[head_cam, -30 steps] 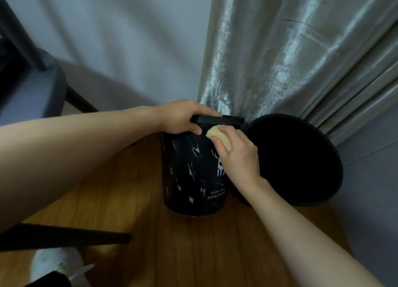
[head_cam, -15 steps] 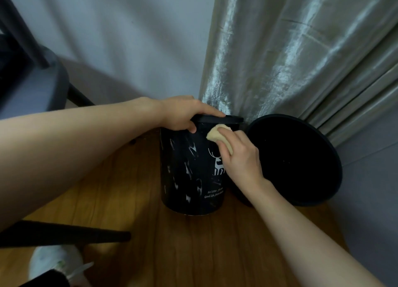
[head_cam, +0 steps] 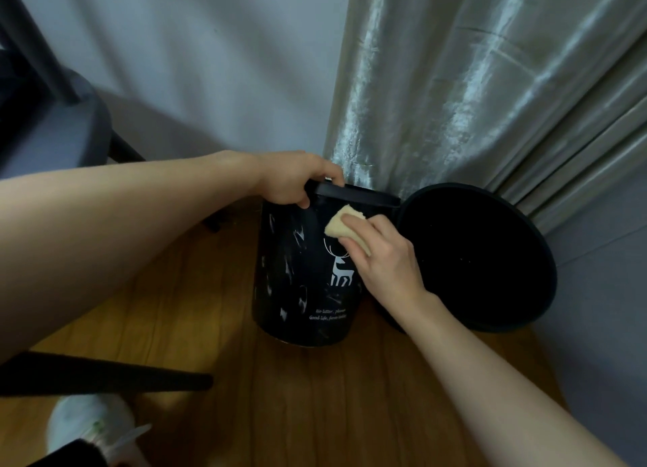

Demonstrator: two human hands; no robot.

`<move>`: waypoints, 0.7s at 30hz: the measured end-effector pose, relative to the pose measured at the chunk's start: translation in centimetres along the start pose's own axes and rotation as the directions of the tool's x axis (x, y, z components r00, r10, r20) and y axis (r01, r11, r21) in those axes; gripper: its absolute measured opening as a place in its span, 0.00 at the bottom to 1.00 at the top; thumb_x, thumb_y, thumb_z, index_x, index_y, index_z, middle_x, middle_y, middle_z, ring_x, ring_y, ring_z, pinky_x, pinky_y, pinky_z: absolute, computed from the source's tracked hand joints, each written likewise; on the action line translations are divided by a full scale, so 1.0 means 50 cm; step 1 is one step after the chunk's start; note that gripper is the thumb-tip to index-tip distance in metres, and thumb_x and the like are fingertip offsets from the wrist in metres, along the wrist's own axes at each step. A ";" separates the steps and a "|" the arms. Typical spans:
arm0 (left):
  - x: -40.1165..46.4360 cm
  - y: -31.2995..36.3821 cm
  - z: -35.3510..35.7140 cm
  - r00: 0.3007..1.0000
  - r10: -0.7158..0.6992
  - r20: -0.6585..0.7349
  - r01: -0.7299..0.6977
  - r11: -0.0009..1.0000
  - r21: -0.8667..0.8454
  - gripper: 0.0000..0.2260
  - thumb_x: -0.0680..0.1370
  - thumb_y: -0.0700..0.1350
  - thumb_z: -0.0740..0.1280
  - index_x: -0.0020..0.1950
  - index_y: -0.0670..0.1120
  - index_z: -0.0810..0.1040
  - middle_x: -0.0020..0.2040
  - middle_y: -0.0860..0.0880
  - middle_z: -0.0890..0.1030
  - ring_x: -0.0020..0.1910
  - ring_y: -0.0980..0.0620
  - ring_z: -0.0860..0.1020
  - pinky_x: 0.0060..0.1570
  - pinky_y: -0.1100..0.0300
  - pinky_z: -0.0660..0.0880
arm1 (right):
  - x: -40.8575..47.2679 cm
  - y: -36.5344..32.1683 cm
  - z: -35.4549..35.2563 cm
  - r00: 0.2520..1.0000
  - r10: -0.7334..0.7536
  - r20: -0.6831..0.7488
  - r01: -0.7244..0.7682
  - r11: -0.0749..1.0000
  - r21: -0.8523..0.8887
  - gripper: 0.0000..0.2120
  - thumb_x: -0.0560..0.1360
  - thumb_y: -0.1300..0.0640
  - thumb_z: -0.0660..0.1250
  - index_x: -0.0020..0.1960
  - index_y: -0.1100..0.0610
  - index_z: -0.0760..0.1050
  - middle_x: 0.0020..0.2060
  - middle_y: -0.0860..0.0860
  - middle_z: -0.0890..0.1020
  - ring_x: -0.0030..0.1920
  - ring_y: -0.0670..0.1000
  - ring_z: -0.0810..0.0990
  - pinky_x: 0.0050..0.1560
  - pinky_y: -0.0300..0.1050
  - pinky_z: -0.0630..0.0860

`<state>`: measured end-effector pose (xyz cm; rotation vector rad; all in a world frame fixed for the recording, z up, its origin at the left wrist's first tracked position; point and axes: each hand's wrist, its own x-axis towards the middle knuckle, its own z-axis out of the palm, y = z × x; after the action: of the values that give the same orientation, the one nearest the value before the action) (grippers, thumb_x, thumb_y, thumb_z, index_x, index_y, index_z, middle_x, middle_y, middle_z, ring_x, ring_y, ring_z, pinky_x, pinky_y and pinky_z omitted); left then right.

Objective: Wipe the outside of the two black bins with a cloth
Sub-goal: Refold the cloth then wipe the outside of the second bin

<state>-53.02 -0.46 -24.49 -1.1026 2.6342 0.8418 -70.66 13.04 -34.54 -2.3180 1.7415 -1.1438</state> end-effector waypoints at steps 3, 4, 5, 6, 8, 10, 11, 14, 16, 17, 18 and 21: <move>-0.002 -0.007 0.001 1.000 -0.003 0.012 0.004 0.998 -0.057 0.23 0.72 0.29 0.69 0.59 0.53 0.73 0.58 0.52 0.80 0.57 0.49 0.77 0.59 0.53 0.72 | -0.007 -0.002 -0.004 1.000 0.007 0.007 -0.007 1.000 0.009 0.16 0.76 0.54 0.70 0.62 0.57 0.79 0.44 0.54 0.77 0.39 0.54 0.79 0.37 0.51 0.80; -0.002 -0.010 0.002 1.000 0.000 0.009 0.000 0.999 -0.054 0.23 0.71 0.29 0.69 0.57 0.54 0.72 0.58 0.52 0.80 0.57 0.48 0.77 0.60 0.51 0.72 | -0.004 -0.004 -0.003 1.000 0.019 0.002 -0.019 1.000 0.010 0.16 0.76 0.54 0.70 0.62 0.58 0.78 0.44 0.54 0.78 0.39 0.54 0.79 0.38 0.51 0.80; -0.002 -0.012 0.002 1.000 0.006 0.000 -0.006 0.999 -0.040 0.24 0.71 0.29 0.69 0.56 0.54 0.71 0.57 0.51 0.80 0.57 0.48 0.77 0.59 0.50 0.73 | -0.001 -0.007 -0.003 0.999 0.037 -0.003 -0.037 0.999 0.012 0.16 0.76 0.55 0.71 0.62 0.58 0.78 0.45 0.54 0.78 0.40 0.55 0.79 0.39 0.51 0.80; -0.002 -0.011 0.003 1.000 0.012 -0.017 -0.012 1.000 -0.022 0.24 0.70 0.29 0.68 0.56 0.55 0.70 0.56 0.50 0.80 0.56 0.47 0.77 0.57 0.49 0.74 | 0.002 -0.009 -0.001 0.998 0.058 -0.006 -0.058 0.998 0.015 0.17 0.75 0.55 0.72 0.62 0.58 0.77 0.46 0.54 0.79 0.41 0.55 0.80 0.39 0.51 0.80; -0.001 -0.004 0.006 0.999 0.019 -0.049 -0.020 1.000 -0.022 0.27 0.71 0.29 0.65 0.60 0.56 0.70 0.56 0.49 0.80 0.54 0.46 0.78 0.54 0.49 0.75 | 0.004 -0.009 0.003 0.996 0.089 -0.012 -0.089 0.996 0.017 0.17 0.75 0.55 0.72 0.62 0.59 0.76 0.47 0.55 0.79 0.43 0.56 0.80 0.41 0.52 0.81; -0.002 0.007 0.010 0.999 0.026 -0.034 -0.028 0.997 -0.066 0.34 0.71 0.30 0.68 0.68 0.61 0.68 0.58 0.50 0.79 0.55 0.49 0.78 0.56 0.53 0.76 | 0.001 -0.004 0.010 0.997 0.078 -0.017 -0.078 0.997 0.022 0.17 0.75 0.55 0.72 0.62 0.59 0.77 0.47 0.55 0.79 0.43 0.56 0.80 0.41 0.54 0.80; -0.002 0.010 0.011 0.999 0.033 -0.020 -0.035 0.997 -0.069 0.36 0.71 0.31 0.70 0.70 0.63 0.67 0.60 0.51 0.78 0.56 0.50 0.77 0.57 0.54 0.75 | -0.001 -0.002 0.014 0.998 0.064 -0.022 -0.063 0.998 0.030 0.17 0.75 0.55 0.72 0.62 0.59 0.77 0.47 0.55 0.78 0.43 0.56 0.80 0.41 0.54 0.80; 0.000 0.012 0.015 0.999 0.055 0.001 -0.054 0.997 -0.059 0.37 0.72 0.32 0.72 0.72 0.64 0.67 0.63 0.55 0.77 0.59 0.53 0.75 0.59 0.57 0.72 | -0.009 -0.001 0.024 0.999 0.041 -0.035 -0.040 0.999 0.034 0.19 0.76 0.50 0.69 0.64 0.56 0.78 0.46 0.54 0.76 0.43 0.53 0.78 0.42 0.52 0.80; -0.003 0.009 0.017 0.998 0.057 -0.005 -0.058 0.993 -0.105 0.37 0.71 0.31 0.71 0.71 0.63 0.68 0.64 0.55 0.77 0.61 0.54 0.75 0.61 0.57 0.73 | -0.017 -0.005 0.030 0.998 0.048 -0.045 -0.049 0.998 -0.025 0.19 0.76 0.48 0.66 0.65 0.53 0.77 0.44 0.53 0.75 0.42 0.53 0.77 0.40 0.50 0.79; -0.004 0.009 0.017 0.998 0.059 -0.011 -0.060 0.990 -0.129 0.37 0.71 0.30 0.71 0.71 0.62 0.69 0.64 0.55 0.77 0.61 0.54 0.75 0.62 0.57 0.73 | -0.020 -0.006 0.031 0.997 0.048 -0.052 -0.051 0.997 -0.055 0.19 0.77 0.47 0.66 0.66 0.52 0.76 0.43 0.53 0.75 0.41 0.53 0.77 0.39 0.50 0.78; -0.005 0.009 0.016 0.998 0.059 -0.015 -0.060 0.987 -0.150 0.37 0.71 0.29 0.71 0.71 0.62 0.69 0.64 0.55 0.77 0.61 0.54 0.75 0.63 0.56 0.73 | -0.020 -0.008 0.032 0.997 0.047 -0.058 -0.051 0.996 -0.071 0.19 0.77 0.47 0.66 0.66 0.52 0.76 0.42 0.52 0.75 0.40 0.53 0.77 0.39 0.50 0.78; -0.004 0.007 0.017 0.998 0.058 -0.022 -0.061 0.985 -0.162 0.36 0.71 0.29 0.71 0.72 0.60 0.69 0.66 0.55 0.76 0.63 0.55 0.74 0.63 0.60 0.70 | -0.013 -0.007 0.031 0.998 0.036 -0.056 -0.038 0.999 -0.034 0.18 0.76 0.51 0.70 0.64 0.55 0.78 0.41 0.52 0.76 0.39 0.52 0.77 0.37 0.48 0.79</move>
<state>-53.18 0.32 -24.96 -1.0760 2.6640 1.0811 -69.58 13.14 -35.86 -2.2842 1.8294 -1.1929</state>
